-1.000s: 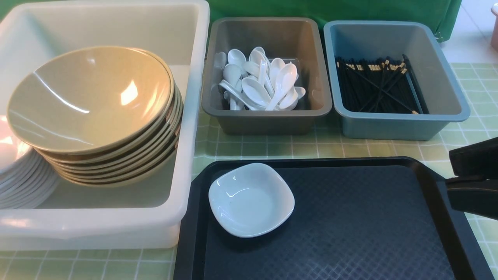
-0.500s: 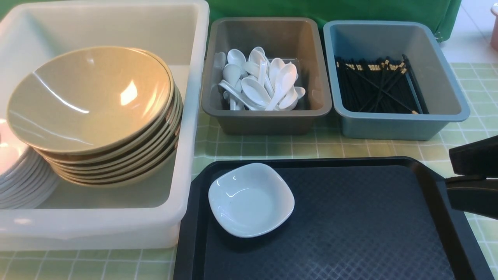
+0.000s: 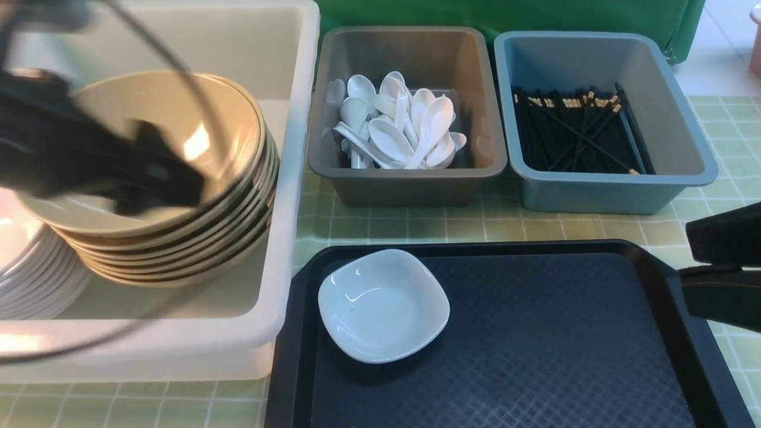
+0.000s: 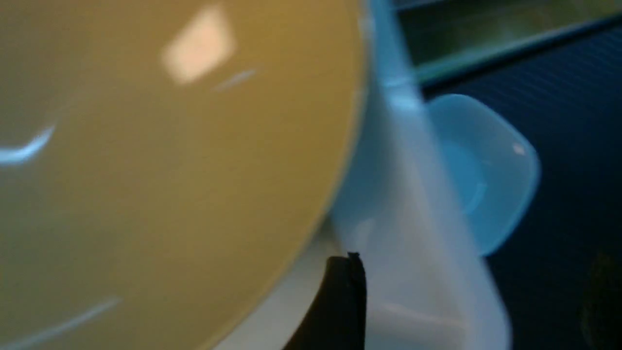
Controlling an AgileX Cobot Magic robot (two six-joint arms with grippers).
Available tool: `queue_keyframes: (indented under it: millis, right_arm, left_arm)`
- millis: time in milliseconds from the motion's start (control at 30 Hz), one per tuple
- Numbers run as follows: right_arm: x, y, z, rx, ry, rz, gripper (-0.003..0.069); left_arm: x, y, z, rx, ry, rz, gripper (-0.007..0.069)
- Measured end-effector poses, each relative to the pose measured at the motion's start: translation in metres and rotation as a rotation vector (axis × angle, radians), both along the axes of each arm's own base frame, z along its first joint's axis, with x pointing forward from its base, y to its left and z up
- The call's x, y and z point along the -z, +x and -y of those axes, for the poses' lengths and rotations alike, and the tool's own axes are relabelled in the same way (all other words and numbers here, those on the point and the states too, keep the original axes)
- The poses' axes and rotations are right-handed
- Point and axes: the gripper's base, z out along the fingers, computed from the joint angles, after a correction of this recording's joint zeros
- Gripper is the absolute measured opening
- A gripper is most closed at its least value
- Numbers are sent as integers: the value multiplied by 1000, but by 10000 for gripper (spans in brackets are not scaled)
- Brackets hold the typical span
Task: On green table put chopsticks spoon bowls plates into blue grey white boxes.
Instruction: 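Grasp the small white bowl on the black tray by its rim with the left gripper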
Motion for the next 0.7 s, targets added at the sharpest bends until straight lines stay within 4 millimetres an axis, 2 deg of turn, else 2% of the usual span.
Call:
queue_keyframes:
  millis: [33, 67, 200, 267, 300, 433, 500, 567, 700]
  right_arm:
    - [0, 0, 0, -1, -1, -1, 235]
    - [0, 0, 0, 0, 0, -1, 235]
    - [0, 0, 0, -1, -1, -6, 235]
    - [0, 0, 0, -1, -1, -6, 235]
    - [0, 0, 0, -1, -1, -8, 235]
    - [0, -1, 0, 6, 6, -23, 235]
    - [0, -1, 0, 6, 6, -23, 235]
    - [0, -1, 0, 6, 6, -24, 235]
    - [1, -1, 0, 7, 8, -28, 235]
  left_arm:
    - [0, 0, 3, 17, -3, -1, 554]
    - [6, 2, 22, 106, -1, -28, 546]
    - [31, 10, 78, 321, 59, -151, 518]
    - [39, 11, 94, 374, 90, -188, 519]
    - [51, 12, 111, 427, 146, -235, 519]
    - [90, 14, 153, 489, 333, -327, 519]
    - [99, 17, 160, 479, 381, -326, 519]
    - [121, 21, 174, 450, 449, -316, 519]
    - [149, 31, 187, 374, 476, -302, 519]
